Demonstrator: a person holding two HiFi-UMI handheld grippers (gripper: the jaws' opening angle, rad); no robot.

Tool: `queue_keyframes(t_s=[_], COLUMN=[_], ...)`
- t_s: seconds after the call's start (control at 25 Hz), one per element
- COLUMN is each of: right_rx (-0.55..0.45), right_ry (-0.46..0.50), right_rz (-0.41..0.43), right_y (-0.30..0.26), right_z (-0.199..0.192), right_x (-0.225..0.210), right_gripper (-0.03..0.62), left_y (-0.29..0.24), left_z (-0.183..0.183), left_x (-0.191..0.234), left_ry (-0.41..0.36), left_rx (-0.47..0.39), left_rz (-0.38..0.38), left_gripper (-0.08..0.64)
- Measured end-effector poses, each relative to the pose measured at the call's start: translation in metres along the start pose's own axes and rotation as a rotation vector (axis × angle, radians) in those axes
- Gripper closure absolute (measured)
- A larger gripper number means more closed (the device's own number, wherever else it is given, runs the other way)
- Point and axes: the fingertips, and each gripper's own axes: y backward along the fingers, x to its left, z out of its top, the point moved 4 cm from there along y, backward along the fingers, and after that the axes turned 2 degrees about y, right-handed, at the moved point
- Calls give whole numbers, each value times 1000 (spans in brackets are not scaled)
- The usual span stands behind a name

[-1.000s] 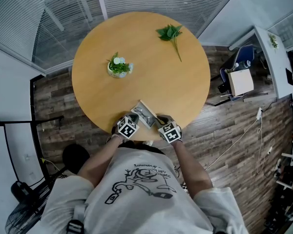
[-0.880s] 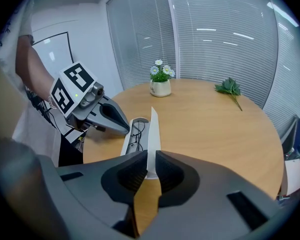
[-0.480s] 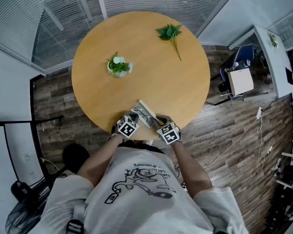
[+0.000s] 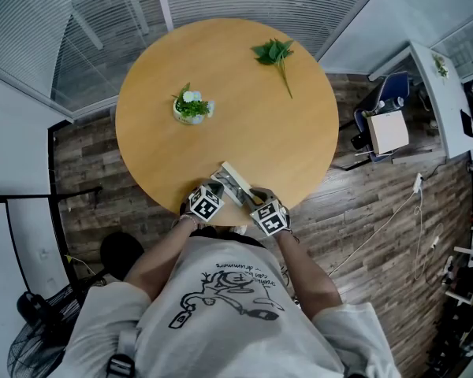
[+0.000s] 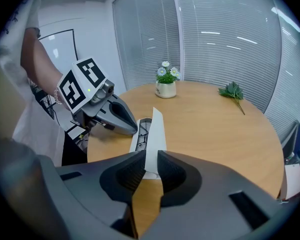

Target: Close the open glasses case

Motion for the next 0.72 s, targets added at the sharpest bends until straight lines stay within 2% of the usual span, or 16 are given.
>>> queue_keyframes(t_s=[0.72], right_rx=[-1], right_ry=[35], right_rz=[-10], right_y=[0], right_z=[0], right_x=[17], right_gripper=[499], left_y=[1], left_z=[1], left_x=[1], left_ry=[1], left_rx=[-2], left_rz=[1], left_gripper=[540])
